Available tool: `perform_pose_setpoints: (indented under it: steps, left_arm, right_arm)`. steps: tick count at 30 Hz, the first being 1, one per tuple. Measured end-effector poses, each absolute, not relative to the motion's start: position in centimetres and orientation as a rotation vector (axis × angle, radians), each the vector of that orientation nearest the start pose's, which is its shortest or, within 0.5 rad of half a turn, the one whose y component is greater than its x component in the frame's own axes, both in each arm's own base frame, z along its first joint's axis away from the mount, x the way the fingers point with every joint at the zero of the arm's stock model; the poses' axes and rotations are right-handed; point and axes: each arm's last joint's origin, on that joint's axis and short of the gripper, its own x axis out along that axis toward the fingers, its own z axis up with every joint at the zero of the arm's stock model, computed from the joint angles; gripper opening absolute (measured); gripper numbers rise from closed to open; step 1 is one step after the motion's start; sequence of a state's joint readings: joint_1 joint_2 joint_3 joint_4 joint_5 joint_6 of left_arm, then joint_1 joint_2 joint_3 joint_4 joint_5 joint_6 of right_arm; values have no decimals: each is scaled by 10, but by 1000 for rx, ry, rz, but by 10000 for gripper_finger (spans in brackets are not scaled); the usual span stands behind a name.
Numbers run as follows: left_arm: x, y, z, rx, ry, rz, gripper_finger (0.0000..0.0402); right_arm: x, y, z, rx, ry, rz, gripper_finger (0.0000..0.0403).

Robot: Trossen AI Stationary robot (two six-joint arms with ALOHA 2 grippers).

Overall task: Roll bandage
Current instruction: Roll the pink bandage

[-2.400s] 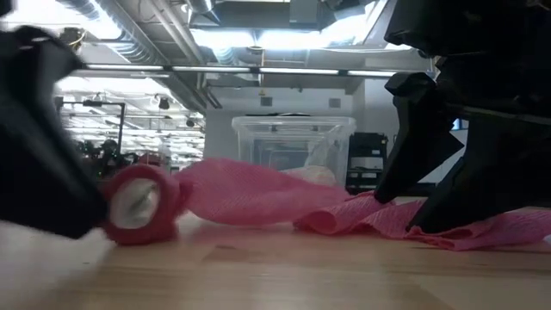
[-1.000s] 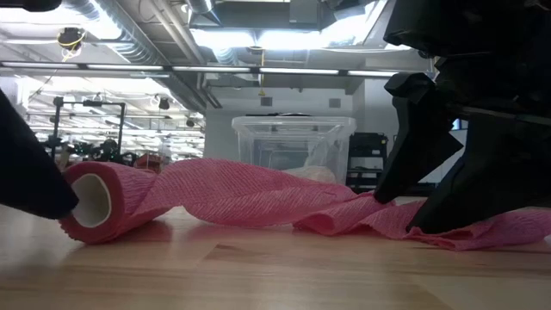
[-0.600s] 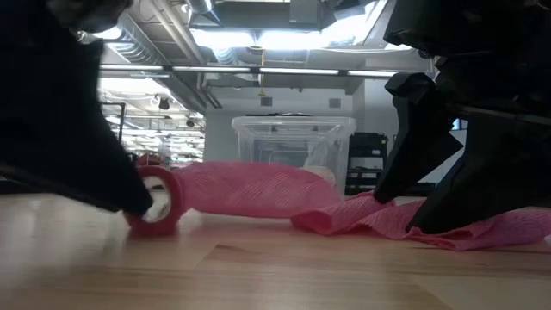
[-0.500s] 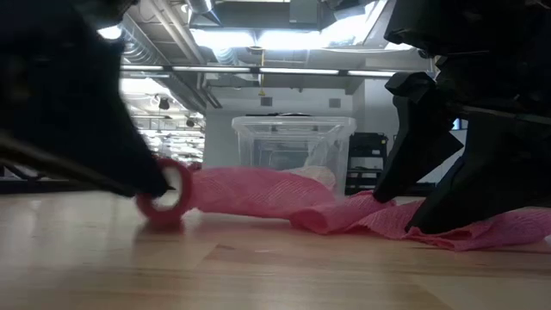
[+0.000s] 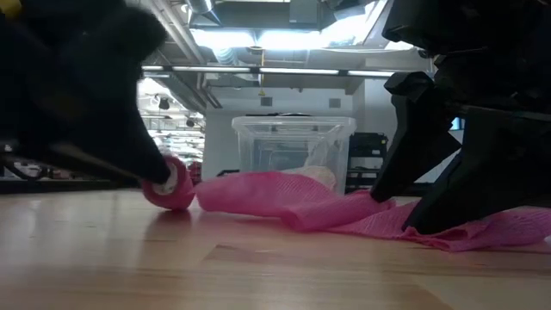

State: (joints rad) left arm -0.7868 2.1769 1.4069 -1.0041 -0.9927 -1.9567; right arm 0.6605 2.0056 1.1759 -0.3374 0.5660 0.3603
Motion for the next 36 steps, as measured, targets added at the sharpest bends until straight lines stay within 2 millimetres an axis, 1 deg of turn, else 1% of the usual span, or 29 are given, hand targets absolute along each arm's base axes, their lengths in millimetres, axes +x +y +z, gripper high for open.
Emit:
perform_pose_setpoints:
  steps: [5,7,9,10,15,16,19,21,23,25,28,31,33,35,36]
  left_arm:
    - [279,-230,96,-389,457,960,180]
    - [280,-225,92,-386,445,971,172]
    - [281,-220,91,-374,437,978,151]
    - [281,-218,90,-361,436,980,134]
    - [283,-215,90,-289,456,969,23]
    - [283,-215,90,-276,463,965,14]
    - [282,-215,90,-265,468,964,14]
    - [280,-218,94,-238,485,963,8]
    - [278,-223,102,-216,493,954,5]
    - [276,-228,117,-176,507,953,5]
    - [275,-235,142,-86,524,951,3]
    - [275,-243,171,41,531,924,4]
    - [277,-248,192,129,523,893,3]
    - [283,-255,209,193,492,839,3]
    - [286,-258,218,255,473,807,3]
  right_arm:
    - [307,219,118,-339,939,-89,237]
    - [307,219,118,-338,939,-89,237]
    - [307,219,118,-339,939,-89,237]
    - [307,219,118,-338,939,-89,237]
    - [307,219,118,-338,938,-90,237]
    - [307,219,118,-338,938,-90,237]
    - [307,219,119,-338,938,-89,237]
    - [305,221,124,-332,938,-74,237]
    - [301,222,134,-328,931,-62,237]
    - [293,224,148,-329,921,-46,237]
    - [280,227,174,-315,888,-8,237]
    - [264,231,204,-291,841,46,237]
    - [251,232,223,-275,806,80,237]
    - [239,233,241,-259,768,110,237]
    - [234,232,249,-250,746,122,237]
